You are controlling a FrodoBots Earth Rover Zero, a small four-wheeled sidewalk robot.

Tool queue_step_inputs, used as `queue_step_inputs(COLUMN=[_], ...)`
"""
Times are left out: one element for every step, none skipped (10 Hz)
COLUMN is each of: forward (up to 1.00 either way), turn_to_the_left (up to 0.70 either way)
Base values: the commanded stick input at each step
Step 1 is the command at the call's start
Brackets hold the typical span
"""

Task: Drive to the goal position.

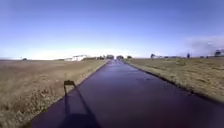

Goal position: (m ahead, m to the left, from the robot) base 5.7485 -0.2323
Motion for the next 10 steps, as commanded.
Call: queue_step_inputs(forward=[1.0, 1.0, 1.0, 1.0, 1.0, 1.0, 1.0, 1.0, 1.0, 1.0], turn_to_the_left=[-0.2, -0.13, -0.02, 0.0, 0.0, 0.0, 0.0, 0.0, 0.0, 0.0])
